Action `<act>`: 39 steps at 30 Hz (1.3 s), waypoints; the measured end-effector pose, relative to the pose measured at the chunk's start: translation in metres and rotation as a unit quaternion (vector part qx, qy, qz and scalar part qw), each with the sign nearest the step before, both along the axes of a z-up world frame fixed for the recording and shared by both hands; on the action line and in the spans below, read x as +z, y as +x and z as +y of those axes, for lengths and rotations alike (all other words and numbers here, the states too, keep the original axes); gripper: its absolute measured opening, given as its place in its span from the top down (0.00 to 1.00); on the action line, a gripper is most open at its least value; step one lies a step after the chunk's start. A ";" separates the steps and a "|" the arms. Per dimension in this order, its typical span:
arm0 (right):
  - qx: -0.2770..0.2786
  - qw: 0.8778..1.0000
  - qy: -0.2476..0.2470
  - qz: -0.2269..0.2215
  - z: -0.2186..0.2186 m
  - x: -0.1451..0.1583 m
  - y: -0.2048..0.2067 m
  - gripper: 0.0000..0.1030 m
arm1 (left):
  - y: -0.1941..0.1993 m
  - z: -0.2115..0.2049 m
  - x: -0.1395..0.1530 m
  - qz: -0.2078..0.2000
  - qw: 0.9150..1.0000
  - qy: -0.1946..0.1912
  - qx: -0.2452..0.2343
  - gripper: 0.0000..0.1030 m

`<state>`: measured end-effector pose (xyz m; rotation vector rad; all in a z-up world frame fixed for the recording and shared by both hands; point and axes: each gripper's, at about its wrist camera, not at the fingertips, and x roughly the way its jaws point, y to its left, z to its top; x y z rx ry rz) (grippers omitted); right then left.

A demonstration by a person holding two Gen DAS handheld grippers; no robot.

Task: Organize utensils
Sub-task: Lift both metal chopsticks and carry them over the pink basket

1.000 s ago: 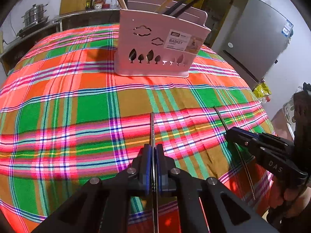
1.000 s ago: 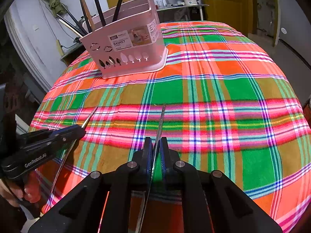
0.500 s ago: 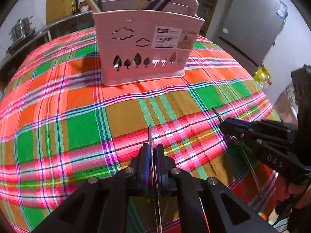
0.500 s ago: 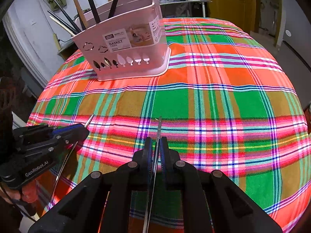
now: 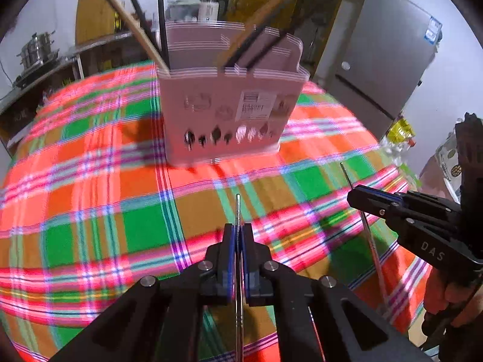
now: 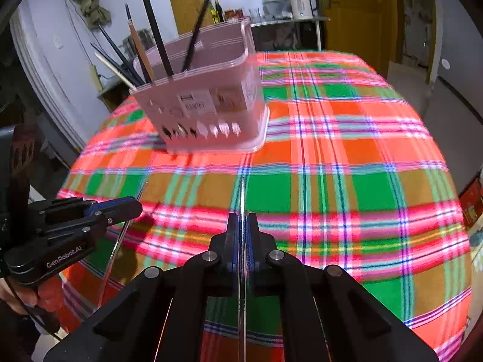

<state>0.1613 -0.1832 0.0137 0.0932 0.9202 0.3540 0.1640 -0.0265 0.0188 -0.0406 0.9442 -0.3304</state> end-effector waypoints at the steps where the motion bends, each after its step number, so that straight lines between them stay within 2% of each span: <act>1: 0.000 1.000 0.001 -0.006 0.000 0.005 -0.001 0.95 | 0.000 0.001 0.006 -0.006 1.000 -0.001 0.000 0.96; 9: 0.001 0.998 0.016 -0.061 0.002 0.053 -0.007 0.95 | -0.008 0.013 0.062 -0.067 0.998 -0.021 0.003 0.96; 15: 0.000 0.995 0.019 -0.095 0.003 0.079 -0.013 0.95 | -0.011 0.019 0.087 -0.102 0.994 -0.028 0.006 0.96; 39: 0.013 0.994 0.007 -0.106 0.014 0.087 -0.026 0.95 | -0.027 0.042 0.086 -0.086 0.995 -0.049 0.022 0.96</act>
